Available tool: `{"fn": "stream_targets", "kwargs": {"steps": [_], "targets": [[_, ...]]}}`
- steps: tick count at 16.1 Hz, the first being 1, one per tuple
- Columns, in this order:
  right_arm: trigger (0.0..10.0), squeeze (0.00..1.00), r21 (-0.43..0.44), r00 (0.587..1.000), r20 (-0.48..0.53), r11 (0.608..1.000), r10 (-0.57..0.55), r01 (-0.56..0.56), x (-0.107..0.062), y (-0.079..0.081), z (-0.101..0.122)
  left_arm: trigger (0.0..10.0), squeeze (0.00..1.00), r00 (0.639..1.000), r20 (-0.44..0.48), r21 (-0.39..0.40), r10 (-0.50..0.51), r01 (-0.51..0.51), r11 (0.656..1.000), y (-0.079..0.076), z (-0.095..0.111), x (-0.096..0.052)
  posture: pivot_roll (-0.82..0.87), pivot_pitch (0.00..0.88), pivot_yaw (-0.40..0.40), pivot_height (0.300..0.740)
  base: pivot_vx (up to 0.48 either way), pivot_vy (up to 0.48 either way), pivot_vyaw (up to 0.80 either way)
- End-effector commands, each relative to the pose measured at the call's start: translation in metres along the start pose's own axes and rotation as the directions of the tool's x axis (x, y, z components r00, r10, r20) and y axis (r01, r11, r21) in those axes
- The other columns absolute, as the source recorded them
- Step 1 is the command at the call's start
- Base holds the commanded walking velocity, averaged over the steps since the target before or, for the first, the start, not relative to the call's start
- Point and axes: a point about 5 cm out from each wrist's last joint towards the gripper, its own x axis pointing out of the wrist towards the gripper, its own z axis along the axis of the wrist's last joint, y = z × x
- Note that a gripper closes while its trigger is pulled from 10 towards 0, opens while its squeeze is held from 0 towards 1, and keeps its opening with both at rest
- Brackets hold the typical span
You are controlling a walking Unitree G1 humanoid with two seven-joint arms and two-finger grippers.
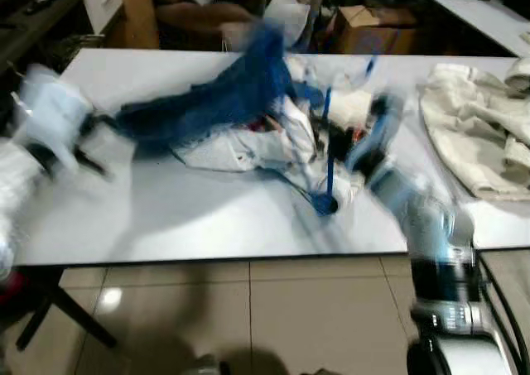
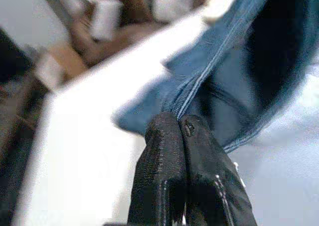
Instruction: Hang hanger
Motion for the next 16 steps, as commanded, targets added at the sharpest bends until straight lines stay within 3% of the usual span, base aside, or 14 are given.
{"fn": "stream_targets", "kwargs": {"steps": [1, 3, 4, 5, 6, 7, 8, 10, 11, 13, 14, 16], "targets": [[10.0, 0.0, -0.02, 0.999, -0.018, 0.999, -0.045, 0.045, -0.009, -0.006, -0.001, 0.0, 0.0, 1.0, 0.025, 0.042, -0.004, 0.003, 0.999, -0.002, 0.01, -0.003, -0.01, 0.0, -0.037, 0.74, 0.0, 0.0, 0.0], [10.0, 0.0, -0.009, 0.997, -0.026, 0.998, -0.07, 0.07, -0.019, -0.012, -0.005, 0.0, 0.0, 0.995, -0.02, 0.042, -0.096, 0.097, 0.994, -0.013, 0.004, -0.009, -0.01, 0.0, -0.036, 0.74, 0.0, 0.0, 0.0], [10.0, 0.0, -0.007, 0.996, -0.028, 0.997, -0.081, 0.08, -0.025, -0.015, -0.005, 1.6, 0.0, 0.99, -0.035, 0.053, -0.139, 0.14, 0.989, -0.018, 0.002, -0.013, -0.01, 0.0, -0.034, 0.74, 0.0, 0.0, 0.0], [10.0, 0.0, -0.007, 0.996, -0.03, 0.997, -0.082, 0.082, -0.027, -0.016, -0.006, 6.6, 0.0, 0.986, -0.037, 0.06, -0.162, 0.164, 0.985, -0.021, 0.003, -0.015, -0.02, 0.0, -0.033, 0.74, 0.0, 0.0, 0.0], [10.0, 0.0, -0.008, 0.995, -0.04, 0.996, -0.089, 0.089, -0.032, -0.018, -0.007, 10.0, 0.0, 0.976, -0.01, 0.052, -0.218, 0.219, 0.974, -0.027, 0.006, -0.016, -0.02, 0.0, -0.032, 0.74, 0.0, 0.0, 0.0], [10.0, 0.0, -0.012, 0.994, -0.052, 0.996, -0.095, 0.094, -0.036, -0.019, -0.01, 10.0, 0.68, 0.966, 0.057, 0.051, -0.253, 0.251, 0.967, -0.03, 0.014, -0.016, -0.02, 0.0, -0.029, 0.74, 0.0, 0.0, 0.0], [10.0, 0.0, -0.011, 0.994, -0.057, 0.995, -0.095, 0.095, -0.038, -0.02, -0.011, 10.0, 1.0, 0.954, 0.05, 0.078, -0.294, 0.29, 0.954, -0.032, 0.016, -0.019, -0.02, 0.0, -0.029, 0.74, 0.0, 0.0, 0.0], [10.0, 0.0, -0.01, 0.995, -0.057, 0.996, -0.088, 0.087, -0.039, -0.019, -0.011, 10.0, 1.0, 0.944, 0.017, 0.088, -0.328, 0.326, 0.941, -0.033, 0.012, -0.022, -0.02, 0.0, -0.029, 0.74, 0.0, 0.0, 0.0], [10.0, 0.0, -0.004, 0.996, -0.057, 0.998, -0.061, 0.061, -0.04, -0.016, -0.011, 10.0, 1.0, 0.895, -0.113, 0.097, -0.431, 0.442, 0.892, -0.038, -0.003, -0.034, -0.02, 0.0, -0.031, 0.74, 0.0, 0.0, 0.0], [10.0, 0.0, -0.004, 0.998, -0.064, 1.0, -0.026, 0.026, -0.042, -0.012, -0.012, 10.0, 1.0, 0.863, -0.168, 0.09, -0.476, 0.494, 0.865, -0.038, -0.01, -0.041, -0.02, 0.0, -0.035, 0.74, 0.0, 0.0, 0.0], [10.0, 0.0, -0.002, 0.998, -0.07, 1.0, -0.009, 0.009, -0.043, -0.012, -0.012, 10.0, 1.0, 0.891, 0.001, 0.091, -0.454, 0.452, 0.887, -0.042, 0.007, -0.026, -0.02, 0.0, -0.043, 0.74, 0.0, 0.0, 0.0], [10.0, 0.0, -0.001, 0.997, -0.074, 1.0, -0.003, 0.003, -0.044, -0.012, -0.012, 10.0, 1.0, 0.891, 0.132, 0.066, -0.434, 0.429, 0.901, -0.051, 0.021, -0.009, -0.03, 0.0, -0.048, 0.74, 0.0, 0.0, 0.0]]}}
